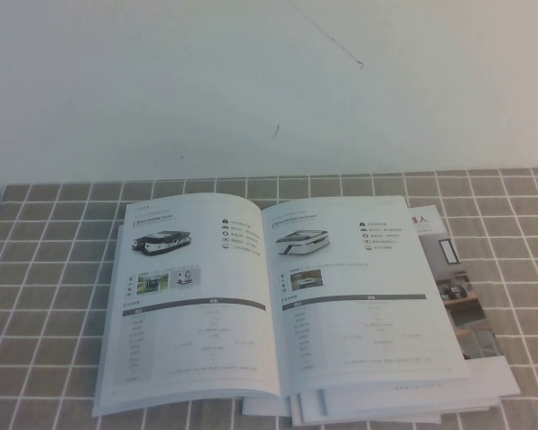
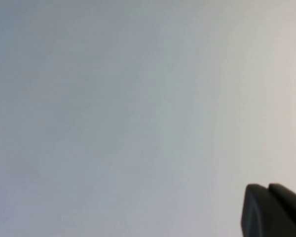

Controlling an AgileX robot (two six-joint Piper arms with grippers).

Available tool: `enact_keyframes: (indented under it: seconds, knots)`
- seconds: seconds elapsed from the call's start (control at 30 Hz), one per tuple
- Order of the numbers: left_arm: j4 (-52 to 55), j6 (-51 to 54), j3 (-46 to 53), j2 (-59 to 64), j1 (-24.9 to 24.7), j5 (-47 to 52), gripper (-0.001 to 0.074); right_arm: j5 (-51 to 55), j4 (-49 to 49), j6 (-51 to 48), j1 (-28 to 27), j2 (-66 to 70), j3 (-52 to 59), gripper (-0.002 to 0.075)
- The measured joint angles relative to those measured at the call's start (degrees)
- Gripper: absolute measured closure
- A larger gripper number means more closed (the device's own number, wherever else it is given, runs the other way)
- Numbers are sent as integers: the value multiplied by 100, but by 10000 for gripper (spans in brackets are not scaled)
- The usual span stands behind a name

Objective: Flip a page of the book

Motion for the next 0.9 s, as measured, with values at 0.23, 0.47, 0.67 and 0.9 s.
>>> enact_keyframes:
  seconds: [0.23,0.47,0.67,0.9]
  knots:
    - [287,232,-1607,80,0,2379,739,2801,-100,0,0,227,-1966,729]
    - [294,281,-2754,1257,0,4230,739,4789,68,0,0,1500,-3334,729]
    - [-469,522,-3167,2742,0,4942,739,6380,1020,-820,0,3014,-4096,729]
    - [-2441,1491,-3471,4226,-164,4586,739,7230,3459,-3307,0,5069,-4304,729]
